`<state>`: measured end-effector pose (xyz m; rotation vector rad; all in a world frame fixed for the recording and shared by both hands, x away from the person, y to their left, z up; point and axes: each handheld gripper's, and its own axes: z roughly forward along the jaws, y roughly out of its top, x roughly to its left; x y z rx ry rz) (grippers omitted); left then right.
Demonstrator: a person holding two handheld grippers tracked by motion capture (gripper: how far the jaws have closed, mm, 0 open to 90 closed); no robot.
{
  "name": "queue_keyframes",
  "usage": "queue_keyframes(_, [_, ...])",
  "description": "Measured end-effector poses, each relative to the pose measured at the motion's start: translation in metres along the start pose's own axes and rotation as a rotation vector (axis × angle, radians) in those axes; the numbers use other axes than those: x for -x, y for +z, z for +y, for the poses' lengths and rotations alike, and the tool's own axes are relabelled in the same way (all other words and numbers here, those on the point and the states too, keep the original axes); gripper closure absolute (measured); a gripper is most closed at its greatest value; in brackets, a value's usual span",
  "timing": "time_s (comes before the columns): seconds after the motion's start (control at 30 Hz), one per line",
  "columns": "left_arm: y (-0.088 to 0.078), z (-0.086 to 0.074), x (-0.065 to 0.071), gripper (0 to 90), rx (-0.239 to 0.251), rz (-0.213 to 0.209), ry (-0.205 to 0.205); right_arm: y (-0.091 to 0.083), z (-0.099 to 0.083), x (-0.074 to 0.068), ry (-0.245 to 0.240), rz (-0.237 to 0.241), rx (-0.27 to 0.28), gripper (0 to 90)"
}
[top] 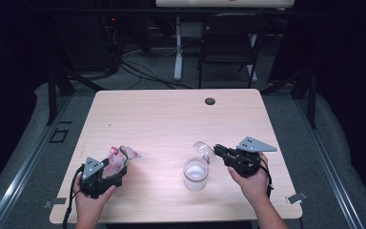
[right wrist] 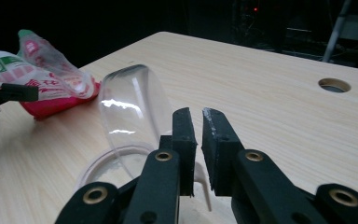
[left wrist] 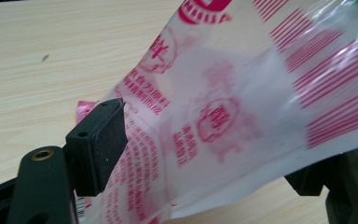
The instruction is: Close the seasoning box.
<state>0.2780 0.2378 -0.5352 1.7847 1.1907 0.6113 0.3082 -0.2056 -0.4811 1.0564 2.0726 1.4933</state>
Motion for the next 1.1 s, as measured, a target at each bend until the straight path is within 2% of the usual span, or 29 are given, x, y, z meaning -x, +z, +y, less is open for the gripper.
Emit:
queue_keyframes(0.13, [-0.001,0.003,0.008,24.5,0.005,-0.006,0.018,0.004,-0.003,-0.009,-0.028,0.027,-0.021,83.0])
queue_keyframes(0.27, [-0.001,0.005,0.015,24.4,0.010,-0.045,0.019,0.006,-0.006,-0.018,-0.040,0.048,-0.028,82.0])
queue_keyframes(0.47, [-0.001,0.011,0.025,24.4,0.004,-0.081,0.040,0.002,-0.010,-0.018,-0.035,0.053,-0.025,77.2])
queue_keyframes(0.6, [-0.003,0.015,0.038,24.3,0.003,-0.097,0.092,-0.001,-0.016,-0.015,-0.026,0.037,-0.032,75.8])
queue_keyframes(0.7, [-0.004,0.019,0.046,24.1,0.007,-0.124,0.113,-0.005,-0.018,-0.013,-0.025,0.020,-0.032,74.9])
queue_keyframes(0.8, [-0.002,0.023,0.054,24.2,0.014,-0.183,0.104,-0.010,-0.021,-0.011,-0.015,0.013,-0.030,74.6])
queue_keyframes(0.93, [0.006,0.030,0.069,24.7,-0.007,-0.243,0.134,-0.017,-0.023,-0.011,-0.010,0.002,-0.026,72.0])
queue_keyframes(1.1, [0.018,0.034,0.083,25.0,-0.037,-0.259,0.171,-0.022,-0.027,-0.010,-0.003,-0.018,-0.028,66.6])
